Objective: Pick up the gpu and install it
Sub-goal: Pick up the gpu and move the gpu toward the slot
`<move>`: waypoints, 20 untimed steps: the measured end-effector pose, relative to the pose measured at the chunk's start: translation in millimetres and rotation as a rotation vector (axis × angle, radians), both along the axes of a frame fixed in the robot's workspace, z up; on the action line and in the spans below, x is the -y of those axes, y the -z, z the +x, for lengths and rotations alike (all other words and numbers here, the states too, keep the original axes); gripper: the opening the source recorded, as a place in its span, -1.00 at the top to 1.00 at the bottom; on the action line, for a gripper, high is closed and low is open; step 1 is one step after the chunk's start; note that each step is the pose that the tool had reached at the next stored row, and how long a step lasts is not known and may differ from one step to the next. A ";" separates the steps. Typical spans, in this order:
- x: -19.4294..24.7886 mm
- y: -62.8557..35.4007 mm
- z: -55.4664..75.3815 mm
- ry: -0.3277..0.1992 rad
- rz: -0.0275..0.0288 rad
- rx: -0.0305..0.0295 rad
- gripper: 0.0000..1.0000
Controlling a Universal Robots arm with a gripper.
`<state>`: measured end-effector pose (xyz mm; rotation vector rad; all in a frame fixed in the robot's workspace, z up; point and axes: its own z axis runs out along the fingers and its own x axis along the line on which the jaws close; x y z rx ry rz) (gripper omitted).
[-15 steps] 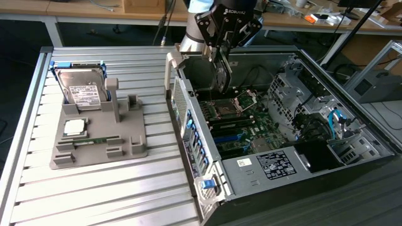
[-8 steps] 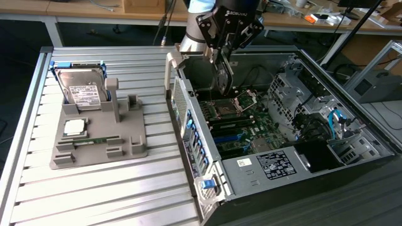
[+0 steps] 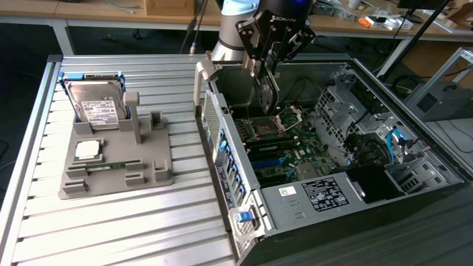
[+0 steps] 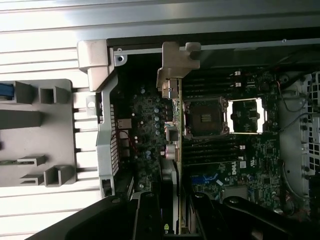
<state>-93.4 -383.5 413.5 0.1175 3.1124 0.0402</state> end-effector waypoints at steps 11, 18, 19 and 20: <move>4.5 1.3 13.0 0.000 -0.0002 -0.0001 0.47; 4.4 1.8 13.8 0.000 0.0000 0.0000 0.47; 4.4 1.9 14.1 0.000 -0.0001 -0.0001 0.47; 4.4 2.1 14.4 0.000 -0.0001 -0.0001 0.47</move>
